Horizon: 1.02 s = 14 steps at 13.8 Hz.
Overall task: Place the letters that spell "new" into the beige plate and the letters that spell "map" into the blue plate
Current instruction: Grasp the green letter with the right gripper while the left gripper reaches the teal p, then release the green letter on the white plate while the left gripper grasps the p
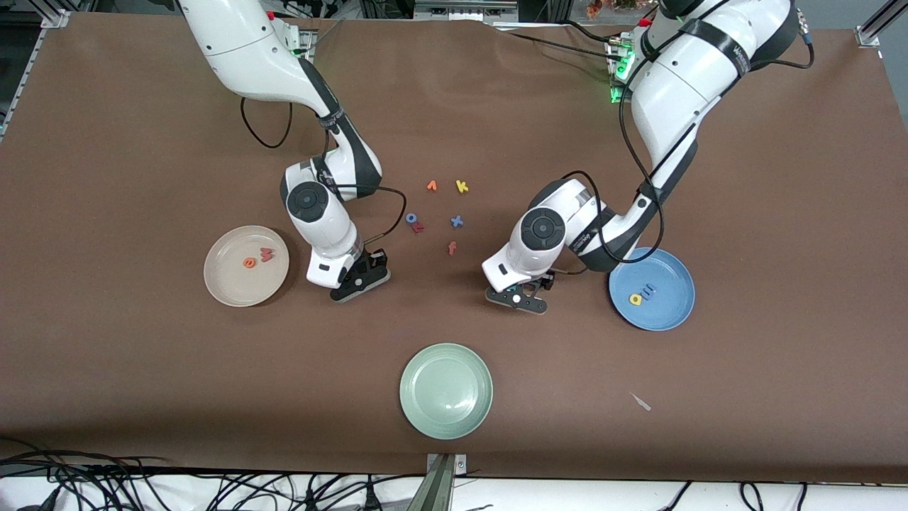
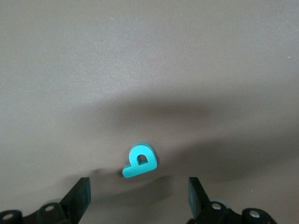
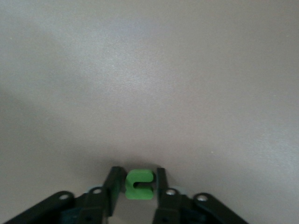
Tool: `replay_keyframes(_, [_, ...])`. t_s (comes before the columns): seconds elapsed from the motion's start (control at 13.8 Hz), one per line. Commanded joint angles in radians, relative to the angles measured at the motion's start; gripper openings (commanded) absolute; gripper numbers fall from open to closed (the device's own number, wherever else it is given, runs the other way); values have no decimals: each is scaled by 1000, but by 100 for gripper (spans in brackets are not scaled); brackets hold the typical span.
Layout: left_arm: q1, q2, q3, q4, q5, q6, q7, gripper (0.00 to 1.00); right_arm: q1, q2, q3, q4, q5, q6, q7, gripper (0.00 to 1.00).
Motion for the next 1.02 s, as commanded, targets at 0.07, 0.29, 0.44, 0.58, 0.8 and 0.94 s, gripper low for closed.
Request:
replay_keyframes(0.07, [-53,36,59,60,12,12,19,76,-24,14,8,19,-12,-4,-32,26])
replay_keyframes(0.29, [-65,38,66,60,14,26,17,55,-53,-21,4,61,-10,-143,-84,26])
replay_keyframes(0.44, [-65,36,66,61,11,26,15,42,-82,-51,-28,72,-10,-232,-149,26])
replay_keyframes(0.58, [-64,33,66,61,15,25,15,30,-89,-84,-102,66,-10,-318,-254,27])
replay_keyframes(0.8, [-58,27,67,63,22,23,20,20,-89,-136,-240,20,-10,-449,-448,27])
replay_keyframes(0.94, [-52,21,66,63,20,17,46,20,-89,-195,-304,-74,-9,-441,-542,27])
